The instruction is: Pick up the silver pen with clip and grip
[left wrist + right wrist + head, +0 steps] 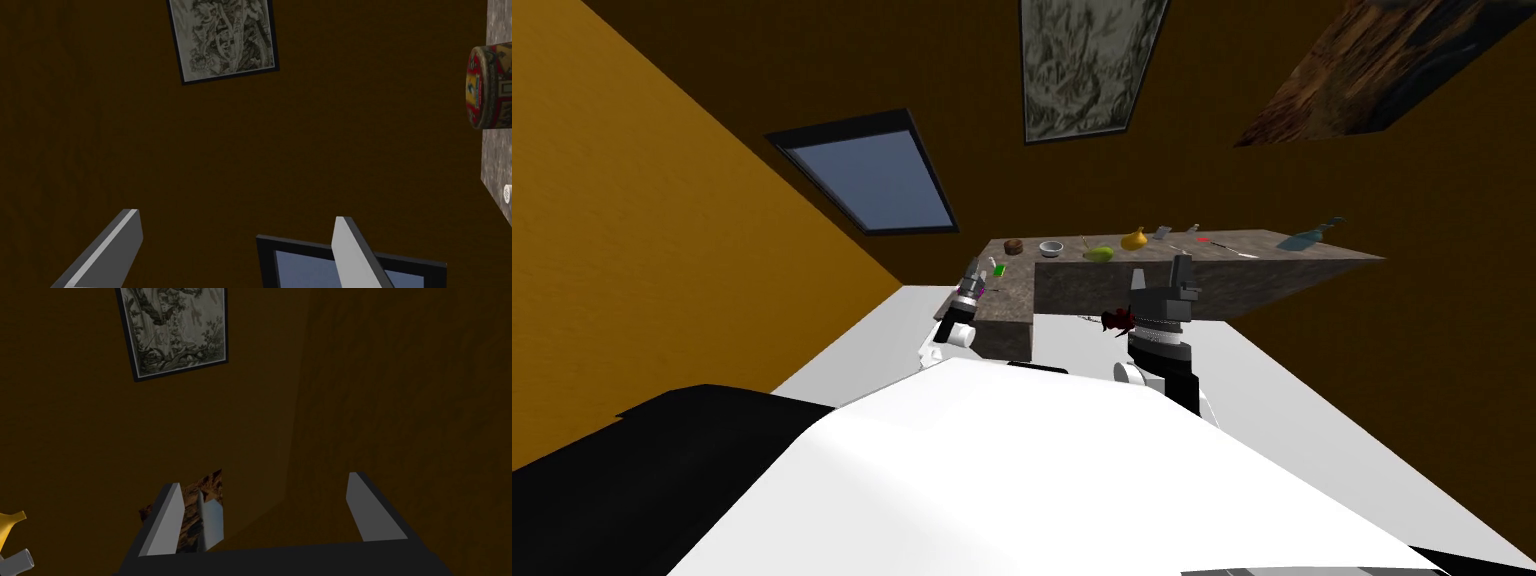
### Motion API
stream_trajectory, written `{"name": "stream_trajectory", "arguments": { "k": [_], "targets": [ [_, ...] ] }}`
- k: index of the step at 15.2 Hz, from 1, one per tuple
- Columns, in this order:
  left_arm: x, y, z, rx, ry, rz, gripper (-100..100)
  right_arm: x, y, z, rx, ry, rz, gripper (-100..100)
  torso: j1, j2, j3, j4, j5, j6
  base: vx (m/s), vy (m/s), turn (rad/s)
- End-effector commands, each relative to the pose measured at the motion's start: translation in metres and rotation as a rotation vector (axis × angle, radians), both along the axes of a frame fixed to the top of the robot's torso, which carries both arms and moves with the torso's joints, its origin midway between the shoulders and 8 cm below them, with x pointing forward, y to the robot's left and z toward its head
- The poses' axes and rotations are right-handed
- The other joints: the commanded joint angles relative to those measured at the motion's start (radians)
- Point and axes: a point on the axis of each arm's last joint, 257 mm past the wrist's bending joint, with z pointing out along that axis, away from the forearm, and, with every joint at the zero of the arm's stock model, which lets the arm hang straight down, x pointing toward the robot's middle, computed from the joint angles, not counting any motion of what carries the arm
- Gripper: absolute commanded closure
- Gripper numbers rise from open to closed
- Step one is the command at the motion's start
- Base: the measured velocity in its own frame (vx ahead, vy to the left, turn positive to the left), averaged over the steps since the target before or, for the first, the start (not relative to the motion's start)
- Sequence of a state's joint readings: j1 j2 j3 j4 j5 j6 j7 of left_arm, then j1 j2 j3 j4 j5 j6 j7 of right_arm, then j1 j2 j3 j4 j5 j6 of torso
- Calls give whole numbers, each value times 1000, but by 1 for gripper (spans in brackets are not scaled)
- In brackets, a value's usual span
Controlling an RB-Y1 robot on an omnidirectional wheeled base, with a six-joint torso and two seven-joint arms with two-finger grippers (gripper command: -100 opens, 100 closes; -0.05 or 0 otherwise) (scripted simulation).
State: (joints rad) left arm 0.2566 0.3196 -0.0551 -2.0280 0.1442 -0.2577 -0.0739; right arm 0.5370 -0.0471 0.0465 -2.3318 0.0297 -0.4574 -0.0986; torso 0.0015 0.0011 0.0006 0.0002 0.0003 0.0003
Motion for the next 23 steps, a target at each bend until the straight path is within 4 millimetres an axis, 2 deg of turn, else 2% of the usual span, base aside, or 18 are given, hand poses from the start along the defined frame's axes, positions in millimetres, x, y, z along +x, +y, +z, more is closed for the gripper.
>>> {"name": "stream_trajectory", "arguments": {
  "k": [1, 2, 3, 4, 7, 8, 10, 11, 13, 14, 16, 17, 19, 20, 21, 22, 23],
  "targets": [
    [18, 6, -16, 14, 63, -8, -100, 0, 0, 0, 0, 0, 0, 0, 0, 0, 0, 0, 0, 0, -25, 19, -96],
    [21, 9, -26, 16, 93, 0, -100, 0, 0, 0, 0, 0, 0, 0, 0, 0, 0, 0, 0, 0, -30, 20, -88],
    [22, 9, -27, 16, 97, 0, -100, 0, 0, 0, 0, 0, 0, 0, 1, 0, 0, 0, 0, 0, -24, 15, -42],
    [34, 15, -38, 24, 135, -2, -100, 0, 0, 0, 0, 0, 0, 0, 0, 0, 0, 0, 0, 0, -27, 15, -102],
    [37, 16, -45, 26, 163, 4, -100, 0, 0, 0, 0, 0, 0, 0, 0, 0, 0, 0, 0, 0, -19, 10, -38],
    [50, 23, -58, 34, 210, 6, -100, 0, 0, 0, 0, 0, 0, 0, -1, 0, 0, 0, 0, 0, -16, 6, -102],
    [51, 24, -63, 35, 232, 10, -100, 0, 0, 0, 0, 0, 0, 0, 0, 0, 0, 0, 0, 0, -20, 13, -66],
    [63, 31, -73, 41, 274, 15, -100, 0, 0, 0, 0, 0, 0, 0, 0, 0, 0, 0, 0, 0, -23, 15, -85],
    [65, 33, -81, 43, 301, 21, -100, 0, 0, 0, 0, 0, 0, 0, 0, 0, 0, 0, 0, 0, -22, 16, -69],
    [77, 42, -90, 46, 338, 27, -100, 0, 0, 0, 0, 0, 0, 0, 0, 0, 0, 0, 0, 0, -24, 15, -88],
    [78, 44, -99, 49, 372, 35, -100, 0, 0, 0, 0, 0, 0, 0, 0, 0, 0, 0, 0, 0, -25, 15, -78],
    [89, 53, -105, 50, 405, 42, -100, 0, 0, 0, 0, 0, 0, 0, 0, 0, 0, 0, 0, 0, -27, 14, -99],
    [89, 56, -116, 53, 443, 53, -100, 0, 0, 0, 0, 0, 0, 0, 0, 0, 0, 0, 0, 0, -25, 15, -72],
    [100, 65, -120, 53, 479, 61, -100, 0, 0, 0, 0, 0, 0, 0, 0, 0, 0, 0, 0, 0, -30, 12, -90],
    [100, 70, -132, 53, 510, 72, -100, 0, 0, 0, 0, 0, 0, 0, 0, 0, 0, 0, 0, 0, -31, 13, -124],
    [100, 70, -133, 54, 514, 73, -100, 0, 0, 0, 0, 0, 0, 0, 0, 0, 0, 0, 0, 0, -19, 12, -45],
    [110, 78, -134, 51, 544, 82, -100, 0, 0, 0, 0, 0, 0, 0, 0, 0, 0, 0, 0, 0, -20, 15, -85]
  ]
}}
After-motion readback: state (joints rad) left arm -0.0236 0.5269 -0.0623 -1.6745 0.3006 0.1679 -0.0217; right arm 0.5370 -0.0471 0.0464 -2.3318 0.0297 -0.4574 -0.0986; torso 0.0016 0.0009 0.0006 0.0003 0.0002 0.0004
